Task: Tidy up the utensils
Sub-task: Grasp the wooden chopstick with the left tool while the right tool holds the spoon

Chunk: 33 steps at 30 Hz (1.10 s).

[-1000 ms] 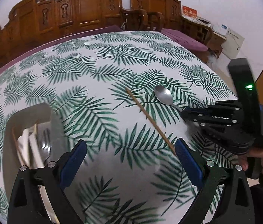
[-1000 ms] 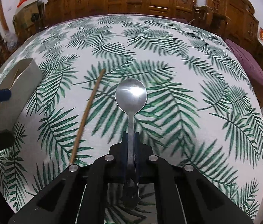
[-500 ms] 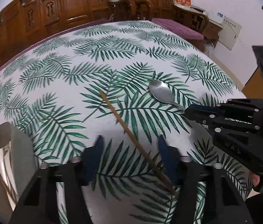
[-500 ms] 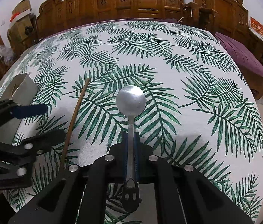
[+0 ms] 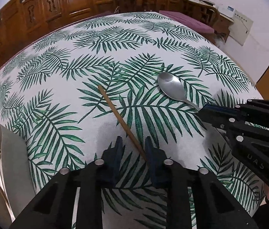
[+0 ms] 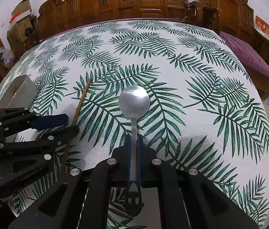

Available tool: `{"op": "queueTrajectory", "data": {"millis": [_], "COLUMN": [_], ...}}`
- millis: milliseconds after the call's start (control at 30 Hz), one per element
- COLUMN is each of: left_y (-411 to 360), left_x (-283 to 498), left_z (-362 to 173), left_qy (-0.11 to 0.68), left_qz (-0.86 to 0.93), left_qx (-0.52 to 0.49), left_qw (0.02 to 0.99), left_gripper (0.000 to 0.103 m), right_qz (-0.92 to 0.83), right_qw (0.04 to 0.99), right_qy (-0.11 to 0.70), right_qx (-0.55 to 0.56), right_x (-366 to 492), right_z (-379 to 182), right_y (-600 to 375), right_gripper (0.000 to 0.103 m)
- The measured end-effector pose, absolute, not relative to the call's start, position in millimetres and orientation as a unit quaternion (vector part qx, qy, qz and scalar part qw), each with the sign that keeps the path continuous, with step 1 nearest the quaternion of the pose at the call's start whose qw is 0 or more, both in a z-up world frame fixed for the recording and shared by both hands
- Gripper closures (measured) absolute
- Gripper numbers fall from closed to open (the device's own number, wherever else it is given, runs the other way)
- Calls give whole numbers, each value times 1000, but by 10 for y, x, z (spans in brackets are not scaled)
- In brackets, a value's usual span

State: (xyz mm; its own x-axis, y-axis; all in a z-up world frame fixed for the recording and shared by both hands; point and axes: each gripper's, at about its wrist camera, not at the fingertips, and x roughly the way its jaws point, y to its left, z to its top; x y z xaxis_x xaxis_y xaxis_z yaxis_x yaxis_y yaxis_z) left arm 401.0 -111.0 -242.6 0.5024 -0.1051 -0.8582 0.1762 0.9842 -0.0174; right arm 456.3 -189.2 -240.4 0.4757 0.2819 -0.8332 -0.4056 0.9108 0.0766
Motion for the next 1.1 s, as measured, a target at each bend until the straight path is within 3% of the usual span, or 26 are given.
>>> {"op": "queueTrajectory", "data": {"millis": [33, 267, 1100], "left_y": [-1101, -1010, -520], "left_x": [4004, 3932, 3289], "left_z": [-2425, -2417, -1743], "left_qy": [493, 499, 450], "left_qz": [-81, -83, -87], "left_qx": [36, 28, 6], "left_qw": [866, 862, 889], "left_gripper": [91, 99, 99], "right_qz": [201, 201, 232], "right_qw": [856, 855, 842], "right_qy": [471, 474, 481], "right_qx": [-65, -63, -75], "right_x": [4562, 4554, 4340], "right_z": [-2408, -2439, -2332], "right_y": [-1891, -1875, -1608], "right_gripper": [95, 95, 96]}}
